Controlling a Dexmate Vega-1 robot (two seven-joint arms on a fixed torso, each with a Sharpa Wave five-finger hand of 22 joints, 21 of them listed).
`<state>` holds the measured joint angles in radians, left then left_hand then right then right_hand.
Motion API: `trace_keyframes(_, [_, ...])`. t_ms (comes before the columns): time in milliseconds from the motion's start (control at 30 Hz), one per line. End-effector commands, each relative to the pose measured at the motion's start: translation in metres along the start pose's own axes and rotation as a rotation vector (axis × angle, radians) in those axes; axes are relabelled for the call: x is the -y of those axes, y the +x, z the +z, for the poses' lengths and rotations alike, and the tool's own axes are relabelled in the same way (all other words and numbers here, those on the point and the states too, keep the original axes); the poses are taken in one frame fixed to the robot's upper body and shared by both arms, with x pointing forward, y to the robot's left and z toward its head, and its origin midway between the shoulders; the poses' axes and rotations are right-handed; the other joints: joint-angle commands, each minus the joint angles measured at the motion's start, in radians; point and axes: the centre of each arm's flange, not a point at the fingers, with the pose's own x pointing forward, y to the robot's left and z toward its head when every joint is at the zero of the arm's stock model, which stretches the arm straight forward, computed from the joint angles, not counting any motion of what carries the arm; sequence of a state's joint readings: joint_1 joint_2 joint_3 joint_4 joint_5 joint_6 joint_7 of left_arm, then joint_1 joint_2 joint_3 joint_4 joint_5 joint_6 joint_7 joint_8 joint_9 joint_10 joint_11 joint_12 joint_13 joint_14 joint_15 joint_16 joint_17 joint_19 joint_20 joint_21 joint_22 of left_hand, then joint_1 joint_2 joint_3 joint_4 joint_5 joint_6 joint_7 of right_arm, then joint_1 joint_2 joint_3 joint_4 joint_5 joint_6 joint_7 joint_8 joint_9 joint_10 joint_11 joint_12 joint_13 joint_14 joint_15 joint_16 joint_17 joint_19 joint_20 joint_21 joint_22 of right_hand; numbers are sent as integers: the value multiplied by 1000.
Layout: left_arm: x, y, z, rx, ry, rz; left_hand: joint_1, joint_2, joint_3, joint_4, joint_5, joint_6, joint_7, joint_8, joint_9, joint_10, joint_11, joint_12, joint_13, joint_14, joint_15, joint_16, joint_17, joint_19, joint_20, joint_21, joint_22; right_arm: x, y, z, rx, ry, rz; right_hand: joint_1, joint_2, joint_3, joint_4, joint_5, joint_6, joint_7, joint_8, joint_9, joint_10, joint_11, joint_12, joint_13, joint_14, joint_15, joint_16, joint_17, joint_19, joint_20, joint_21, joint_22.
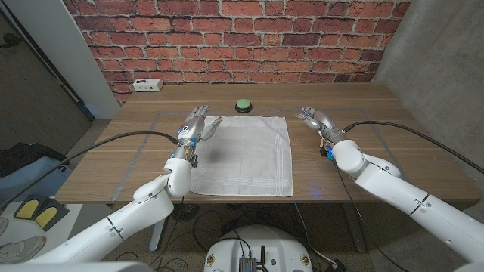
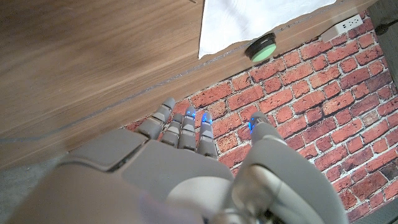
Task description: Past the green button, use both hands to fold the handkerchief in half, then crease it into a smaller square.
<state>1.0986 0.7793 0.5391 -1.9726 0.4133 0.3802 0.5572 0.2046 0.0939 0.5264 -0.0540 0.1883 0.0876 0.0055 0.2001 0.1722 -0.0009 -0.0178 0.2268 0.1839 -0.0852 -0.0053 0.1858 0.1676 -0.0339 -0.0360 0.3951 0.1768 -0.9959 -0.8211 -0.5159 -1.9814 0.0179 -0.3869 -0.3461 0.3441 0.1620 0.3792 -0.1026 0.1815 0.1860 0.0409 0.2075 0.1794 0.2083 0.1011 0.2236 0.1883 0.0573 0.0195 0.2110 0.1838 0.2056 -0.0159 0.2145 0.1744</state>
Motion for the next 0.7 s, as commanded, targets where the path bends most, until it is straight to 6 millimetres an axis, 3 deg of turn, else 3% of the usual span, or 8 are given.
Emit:
trace_keyframes(33, [-1,-11,2,1,44,5,17,-3,1,-11,-1,14,-1,1,3,10,-5,1,3,4,-4,1,3,10,-11,-5,1,-5,-14,11,-3,-66,1,15,-2,4,-9,4,18,-1,0,2,17,1,8,5,16,0,8,2,14,3,9,2])
trace_keyframes(700, [1,-40,6,-13,105,-19,35,-17,-6,-35,-3,38,-19,-1,4,38,-17,3,2,27,-15,2,2,24,-6,-12,1,-22,-35,12,-14,-135,32,24,-1,7,-15,5,29,-3,-2,2,27,-1,6,5,30,3,8,2,25,2,9,2])
